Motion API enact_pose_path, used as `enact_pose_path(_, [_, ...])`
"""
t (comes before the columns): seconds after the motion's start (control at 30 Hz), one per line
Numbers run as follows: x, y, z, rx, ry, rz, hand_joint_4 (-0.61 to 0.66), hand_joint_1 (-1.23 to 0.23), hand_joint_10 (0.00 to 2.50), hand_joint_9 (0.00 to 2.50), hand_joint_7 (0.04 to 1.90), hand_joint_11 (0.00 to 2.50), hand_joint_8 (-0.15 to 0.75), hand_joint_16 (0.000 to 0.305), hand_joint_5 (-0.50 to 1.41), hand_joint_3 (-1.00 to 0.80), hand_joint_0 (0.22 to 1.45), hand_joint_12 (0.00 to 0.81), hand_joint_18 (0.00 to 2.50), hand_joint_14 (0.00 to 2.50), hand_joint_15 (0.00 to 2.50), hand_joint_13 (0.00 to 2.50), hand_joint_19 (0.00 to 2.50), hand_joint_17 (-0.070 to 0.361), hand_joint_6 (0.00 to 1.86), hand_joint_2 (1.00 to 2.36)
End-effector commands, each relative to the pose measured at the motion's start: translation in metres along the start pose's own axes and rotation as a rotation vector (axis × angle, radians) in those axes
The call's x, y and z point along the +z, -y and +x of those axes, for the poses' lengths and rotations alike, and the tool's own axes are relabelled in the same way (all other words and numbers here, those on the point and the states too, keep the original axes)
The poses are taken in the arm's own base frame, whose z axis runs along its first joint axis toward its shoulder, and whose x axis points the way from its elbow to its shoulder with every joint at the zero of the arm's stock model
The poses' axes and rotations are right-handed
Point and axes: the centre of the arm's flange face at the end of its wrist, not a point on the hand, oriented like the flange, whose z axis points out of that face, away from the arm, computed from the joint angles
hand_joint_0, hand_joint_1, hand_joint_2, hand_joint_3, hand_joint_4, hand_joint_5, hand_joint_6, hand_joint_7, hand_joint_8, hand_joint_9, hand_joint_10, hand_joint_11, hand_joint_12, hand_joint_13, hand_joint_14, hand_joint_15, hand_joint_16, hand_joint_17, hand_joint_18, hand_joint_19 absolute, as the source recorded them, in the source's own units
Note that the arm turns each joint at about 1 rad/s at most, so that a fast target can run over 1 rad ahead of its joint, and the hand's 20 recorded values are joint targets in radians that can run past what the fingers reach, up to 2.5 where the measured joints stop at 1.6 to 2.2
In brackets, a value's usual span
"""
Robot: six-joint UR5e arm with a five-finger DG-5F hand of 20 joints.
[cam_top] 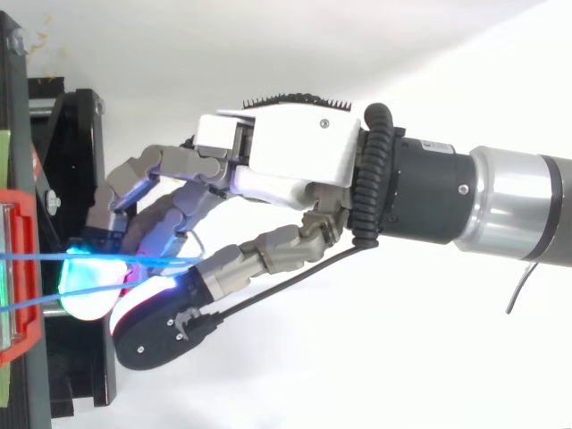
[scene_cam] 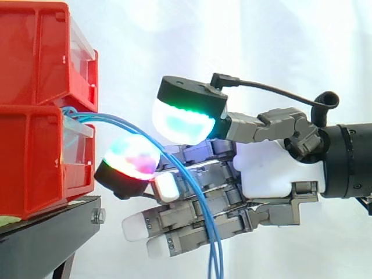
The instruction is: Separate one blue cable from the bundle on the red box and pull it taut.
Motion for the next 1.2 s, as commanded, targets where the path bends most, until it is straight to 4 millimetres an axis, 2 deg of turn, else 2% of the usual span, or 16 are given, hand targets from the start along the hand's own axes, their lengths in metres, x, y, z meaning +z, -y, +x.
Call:
enact_pose_path(0.0, [-0.003, -0.003, -0.001, -0.006, 0.001, 0.015, 0.11, -0.76, 0.02, 1.11, 0.79, 0.58, 0.263, 0.034, -0.08, -0.50, 0.57, 0.299, 0.49, 0.01, 0.30, 0.73, 0.36, 0.077, 0.89, 1.00])
enact_pose_path(0.17, [-0.004, -0.007, -0.004, -0.014, 0.005, 0.013, 0.07, -0.64, 0.02, 1.16, 0.82, 0.56, 0.259, 0.036, -0.05, -0.50, 0.53, 0.308, 0.51, 0.01, 0.31, 0.76, 0.40, 0.082, 0.86, 1.00])
enact_pose_path(0.2, [-0.003, -0.008, -0.004, -0.017, 0.004, 0.011, 0.06, -0.53, 0.02, 1.17, 0.84, 0.55, 0.256, 0.035, -0.05, -0.48, 0.55, 0.302, 0.50, 0.01, 0.32, 0.76, 0.41, 0.079, 0.85, 1.00])
enact_pose_path(0.33, [-0.003, -0.008, -0.007, -0.019, 0.010, 0.009, 0.08, -0.48, 0.02, 1.15, 0.86, 0.50, 0.259, 0.037, -0.05, -0.38, 0.56, 0.313, 0.47, 0.01, 0.32, 0.73, 0.45, 0.083, 0.82, 1.01])
enact_pose_path(0.43, [-0.003, -0.008, -0.010, -0.017, 0.016, 0.009, 0.10, -0.61, 0.02, 1.14, 0.92, 0.54, 0.283, 0.039, -0.06, -0.27, 0.56, 0.329, 0.48, 0.01, 0.33, 0.73, 0.44, 0.088, 0.80, 1.01])
enact_pose_path(0.63, [-0.004, -0.007, -0.018, -0.021, 0.024, 0.022, 0.11, -0.75, 0.02, 1.15, 0.81, 0.69, 0.295, 0.043, -0.09, -0.16, 0.58, 0.345, 0.52, 0.02, 0.34, 0.73, 0.42, 0.097, 0.89, 1.02])
enact_pose_path(0.73, [-0.004, -0.006, -0.021, -0.023, 0.028, 0.031, 0.02, -0.85, 0.02, 1.12, 0.90, 0.75, 0.271, 0.041, -0.10, -0.14, 0.62, 0.330, 0.54, 0.01, 0.37, 0.73, 0.44, 0.091, 0.91, 1.02])
enact_pose_path(0.8, [-0.005, -0.006, -0.023, -0.021, 0.031, 0.033, -0.04, -0.87, 0.02, 1.11, 0.83, 0.76, 0.259, 0.039, -0.11, -0.16, 0.66, 0.323, 0.54, 0.02, 0.37, 0.72, 0.45, 0.089, 0.94, 1.02])
enact_pose_path(0.87, [-0.005, -0.006, -0.024, -0.020, 0.032, 0.035, -0.04, -0.87, 0.02, 1.09, 0.79, 0.76, 0.252, 0.040, -0.12, -0.19, 0.67, 0.320, 0.54, 0.02, 0.37, 0.71, 0.44, 0.089, 0.94, 1.02])
enact_pose_path(0.9, [-0.005, -0.006, -0.026, -0.021, 0.034, 0.035, -0.02, -0.88, 0.02, 1.09, 0.78, 0.76, 0.248, 0.039, -0.12, -0.32, 0.68, 0.318, 0.54, 0.02, 0.38, 0.71, 0.45, 0.089, 0.94, 1.01])
enact_pose_path(1.0, [-0.005, -0.006, -0.027, -0.023, 0.037, 0.035, 0.07, -0.85, 0.02, 1.11, 0.76, 0.75, 0.240, 0.039, -0.10, -0.50, 0.60, 0.316, 0.54, 0.02, 0.37, 0.71, 0.45, 0.088, 0.92, 1.00])
enact_pose_path(1.07, [-0.005, -0.006, -0.028, -0.026, 0.040, 0.036, 0.08, -0.74, 0.02, 1.13, 0.77, 0.72, 0.262, 0.043, -0.09, -0.50, 0.51, 0.328, 0.55, 0.02, 0.37, 0.73, 0.45, 0.096, 0.91, 1.00])
enact_pose_path(1.17, [-0.005, -0.006, -0.029, -0.041, 0.042, 0.042, 0.09, -0.63, 0.02, 1.14, 0.78, 0.69, 0.273, 0.045, -0.09, -0.50, 0.49, 0.342, 0.55, 0.01, 0.36, 0.73, 0.46, 0.101, 0.90, 1.00])
